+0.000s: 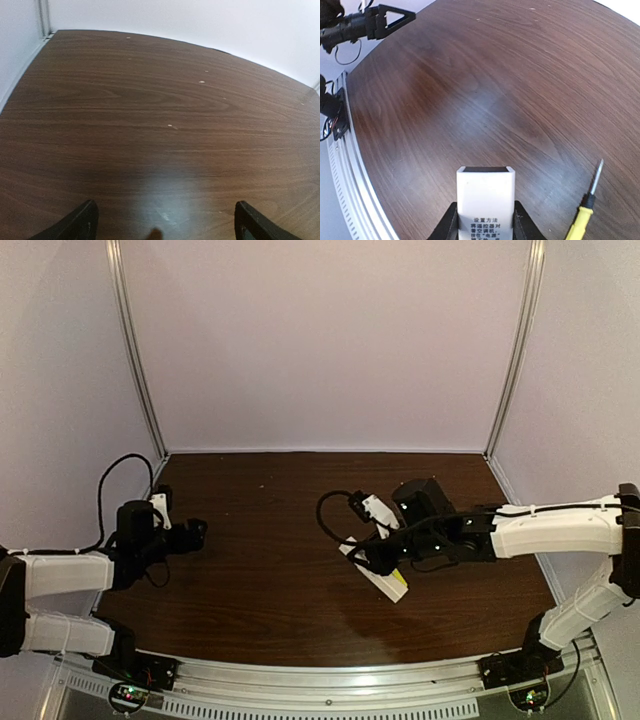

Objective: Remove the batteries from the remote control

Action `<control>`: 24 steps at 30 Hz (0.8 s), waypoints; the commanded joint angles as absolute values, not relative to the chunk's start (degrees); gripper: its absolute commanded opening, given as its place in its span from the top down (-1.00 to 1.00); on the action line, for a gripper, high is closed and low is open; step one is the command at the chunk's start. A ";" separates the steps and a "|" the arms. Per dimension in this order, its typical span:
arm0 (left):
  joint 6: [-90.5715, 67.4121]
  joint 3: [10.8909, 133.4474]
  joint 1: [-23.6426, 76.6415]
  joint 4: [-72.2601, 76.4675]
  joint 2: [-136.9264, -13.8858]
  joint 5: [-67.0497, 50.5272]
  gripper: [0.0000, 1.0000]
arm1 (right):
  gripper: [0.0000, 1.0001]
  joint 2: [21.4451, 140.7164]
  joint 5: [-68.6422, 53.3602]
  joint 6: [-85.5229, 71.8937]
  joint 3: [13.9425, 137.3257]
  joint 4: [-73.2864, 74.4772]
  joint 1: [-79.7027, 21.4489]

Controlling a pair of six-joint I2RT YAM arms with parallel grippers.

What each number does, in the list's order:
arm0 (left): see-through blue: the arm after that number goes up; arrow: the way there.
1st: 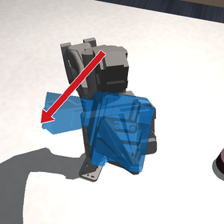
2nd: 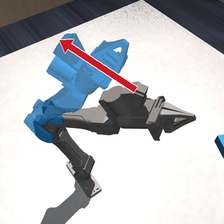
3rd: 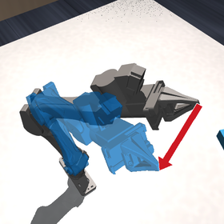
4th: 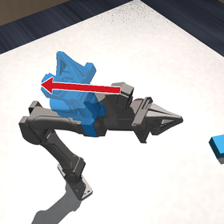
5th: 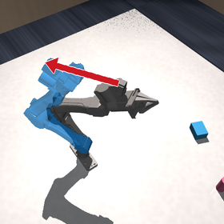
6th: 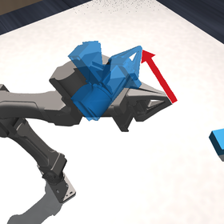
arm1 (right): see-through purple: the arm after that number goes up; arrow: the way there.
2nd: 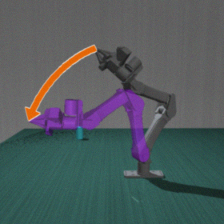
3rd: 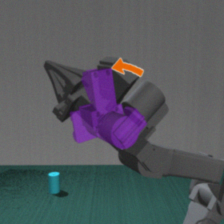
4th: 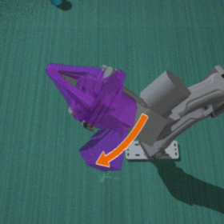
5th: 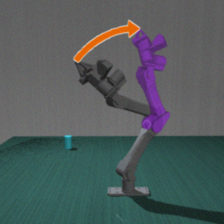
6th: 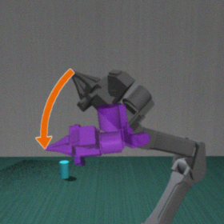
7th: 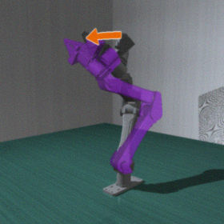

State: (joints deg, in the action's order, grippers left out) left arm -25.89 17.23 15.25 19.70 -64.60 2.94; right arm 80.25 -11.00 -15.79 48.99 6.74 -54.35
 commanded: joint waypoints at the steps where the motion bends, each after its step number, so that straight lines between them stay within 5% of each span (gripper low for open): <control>1: -23.49 14.53 16.75 27.48 -62.30 -12.11 -0.92 | 1.00 87.11 -23.40 -1.53 56.73 11.55 -54.74; 9: -20.18 11.35 25.62 34.00 -60.40 -20.09 -0.81 | 1.00 96.12 -28.31 8.40 60.98 12.02 -56.59; 24: -6.52 17.22 43.31 41.89 -71.28 -39.96 -0.68 | 1.00 86.29 -37.94 19.99 55.73 14.99 -57.83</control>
